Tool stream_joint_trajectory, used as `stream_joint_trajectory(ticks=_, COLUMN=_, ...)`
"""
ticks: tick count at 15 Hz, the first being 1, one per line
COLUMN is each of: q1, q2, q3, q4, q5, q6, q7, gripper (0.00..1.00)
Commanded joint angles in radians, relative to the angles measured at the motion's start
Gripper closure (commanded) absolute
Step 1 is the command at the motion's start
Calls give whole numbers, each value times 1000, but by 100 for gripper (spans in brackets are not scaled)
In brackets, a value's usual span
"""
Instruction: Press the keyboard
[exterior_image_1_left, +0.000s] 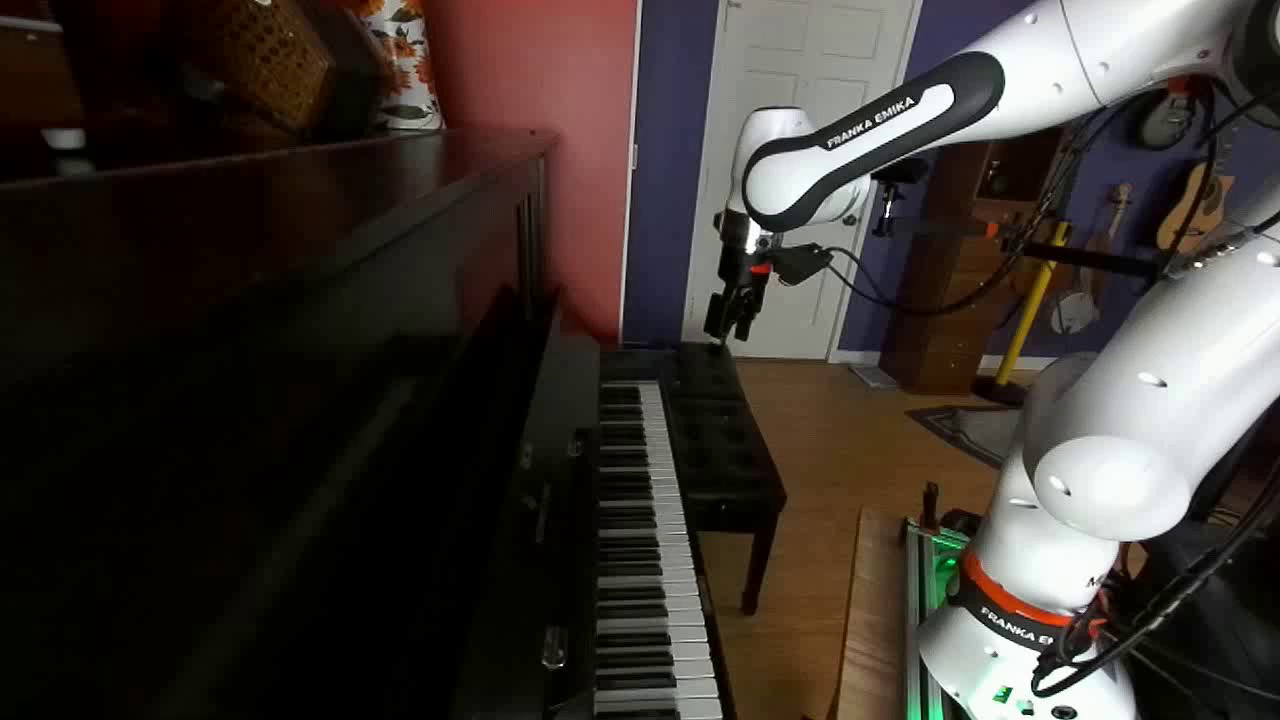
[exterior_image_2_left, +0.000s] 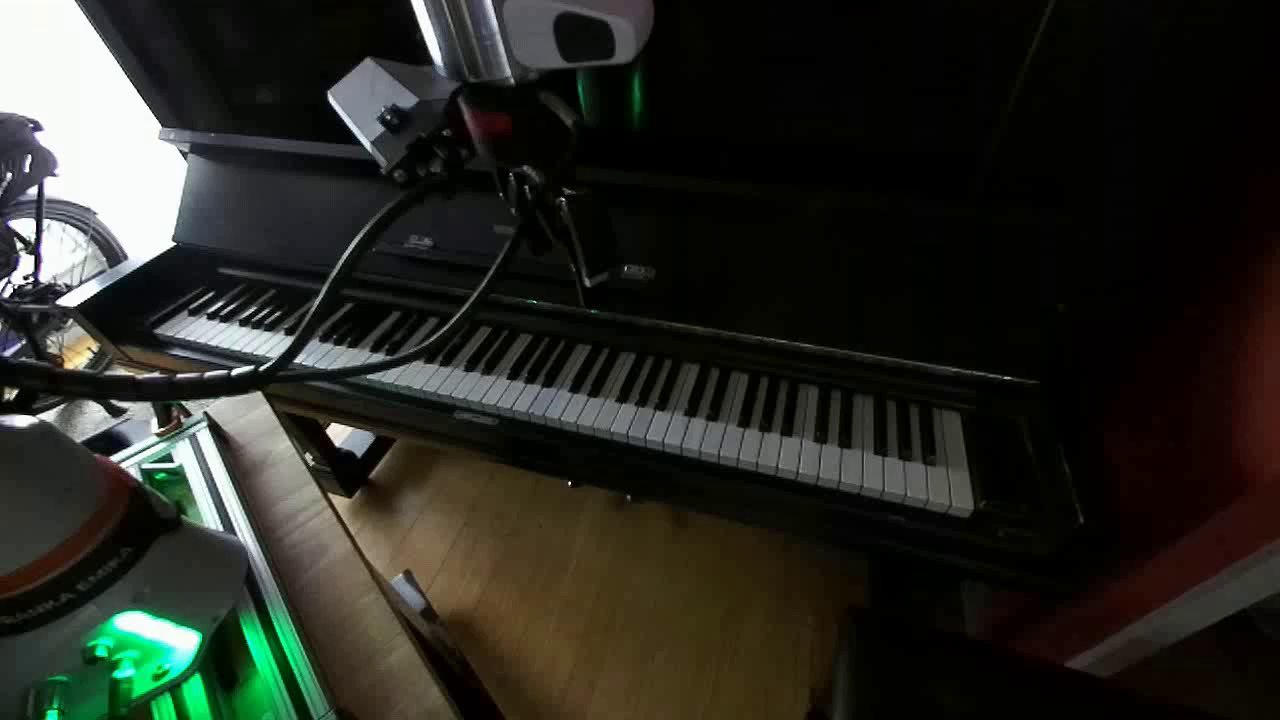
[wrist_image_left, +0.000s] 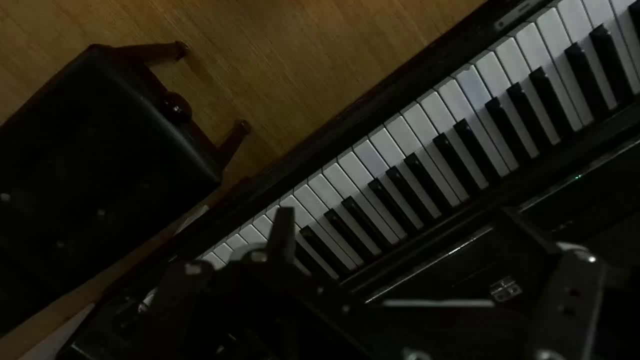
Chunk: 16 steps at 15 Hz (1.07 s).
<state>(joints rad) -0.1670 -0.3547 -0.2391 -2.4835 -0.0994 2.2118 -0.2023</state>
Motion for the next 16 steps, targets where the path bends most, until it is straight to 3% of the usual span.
stream_joint_trajectory(ticks=1, q1=-7, q2=1, q3=7, q4=1, q5=3, q6=-2, q7=-3, gripper=0)
stream_joint_trajectory(ticks=5, q1=-7, q2=1, q3=7, q4=1, q5=3, q6=-2, q7=-3, gripper=0)
stream_joint_trajectory(ticks=7, q1=40, q2=51, q3=16, q4=-13, q5=47, q6=14, q7=-55, gripper=0)
stream_joint_trajectory(ticks=12, q1=150, q2=194, q3=61, q4=-48, q5=161, q6=94, q7=-236, gripper=0)
stream_joint_trajectory(ticks=16, q1=182, q2=342, q3=95, q4=-51, q5=239, q6=185, q7=-464, gripper=0)
